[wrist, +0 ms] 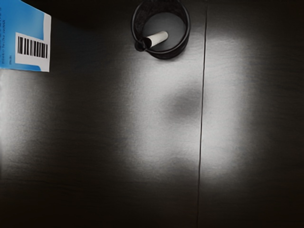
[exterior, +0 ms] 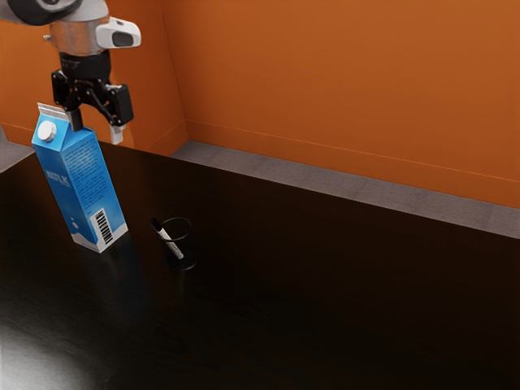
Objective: Take the marker out of the pen holder and place it to the left of the pen holder.
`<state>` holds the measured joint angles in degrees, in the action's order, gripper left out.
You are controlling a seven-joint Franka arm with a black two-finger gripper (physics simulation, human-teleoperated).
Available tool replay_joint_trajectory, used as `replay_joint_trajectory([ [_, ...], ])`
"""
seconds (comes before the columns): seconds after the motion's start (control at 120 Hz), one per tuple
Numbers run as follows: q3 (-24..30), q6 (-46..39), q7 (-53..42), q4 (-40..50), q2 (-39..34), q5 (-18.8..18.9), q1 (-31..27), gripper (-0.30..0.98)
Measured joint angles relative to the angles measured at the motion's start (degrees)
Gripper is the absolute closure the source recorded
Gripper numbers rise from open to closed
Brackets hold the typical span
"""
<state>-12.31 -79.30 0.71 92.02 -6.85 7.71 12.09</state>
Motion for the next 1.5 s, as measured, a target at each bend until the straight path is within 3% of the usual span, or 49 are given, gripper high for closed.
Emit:
replay_joint_trajectory([
  [0.142, 0.0, -1.69, 0.71, 1.34, -0.07, -0.04, 0.13, 0.0],
  [0.267, 0.34, -6.42, 1.53, 10.16, -0.87, -1.54, -1.3, 0.0],
  [0.567, 0.48, -25.78, 3.89, 28.65, 1.72, -4.12, -2.79, 0.0],
  [0.925, -0.71, -39.97, 4.81, 26.99, 10.45, -4.0, -2.69, 0.0],
  [1.108, -0.8, -43.25, 4.29, 26.44, 12.98, -4.15, -6.31, 0.0],
  [1.5, -0.76, -47.48, 1.84, 23.4, 18.48, -5.19, -6.1, 0.0],
])
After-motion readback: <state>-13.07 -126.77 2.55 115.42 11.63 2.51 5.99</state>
